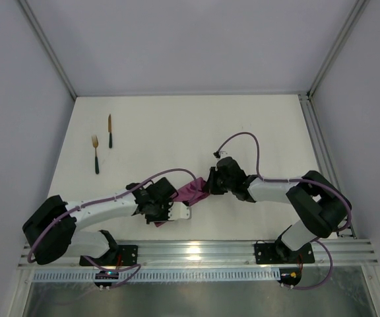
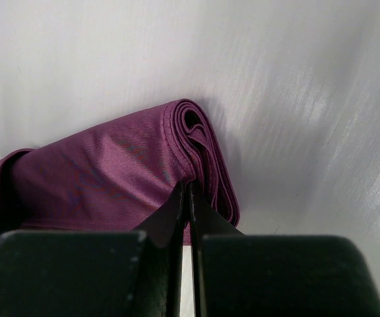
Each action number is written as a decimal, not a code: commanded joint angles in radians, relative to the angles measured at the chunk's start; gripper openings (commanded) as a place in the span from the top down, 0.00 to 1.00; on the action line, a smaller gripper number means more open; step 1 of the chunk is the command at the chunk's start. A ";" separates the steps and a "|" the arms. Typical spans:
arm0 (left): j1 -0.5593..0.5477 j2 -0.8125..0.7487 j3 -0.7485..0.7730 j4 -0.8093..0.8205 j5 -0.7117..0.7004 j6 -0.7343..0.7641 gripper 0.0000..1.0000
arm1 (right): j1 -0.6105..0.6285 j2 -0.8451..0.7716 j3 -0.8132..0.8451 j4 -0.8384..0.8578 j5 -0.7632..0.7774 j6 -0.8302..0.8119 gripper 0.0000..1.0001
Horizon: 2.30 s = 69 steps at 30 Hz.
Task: Fold the napkin into a case and place the utensils inside
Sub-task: Fold the 2/3-rectangle-folded napkin at the center of the board, then move the smaller rectangle folded napkin to the center of the board, then pick up the top corner of the smaller rectangle folded napkin from the center of the board.
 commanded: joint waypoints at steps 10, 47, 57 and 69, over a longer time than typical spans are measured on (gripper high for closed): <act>0.007 -0.102 0.135 -0.097 0.115 0.017 0.48 | 0.007 -0.012 -0.042 -0.003 0.045 0.025 0.96; 0.162 0.088 -0.073 0.200 -0.077 0.558 0.63 | 0.145 0.145 -0.026 0.294 0.153 0.318 0.96; 0.245 0.031 0.231 -0.228 0.265 0.505 0.50 | 0.172 0.143 -0.033 0.333 0.208 0.372 0.96; 0.210 0.190 0.226 0.263 0.240 0.057 0.39 | 0.187 0.056 -0.087 0.335 0.248 0.421 0.96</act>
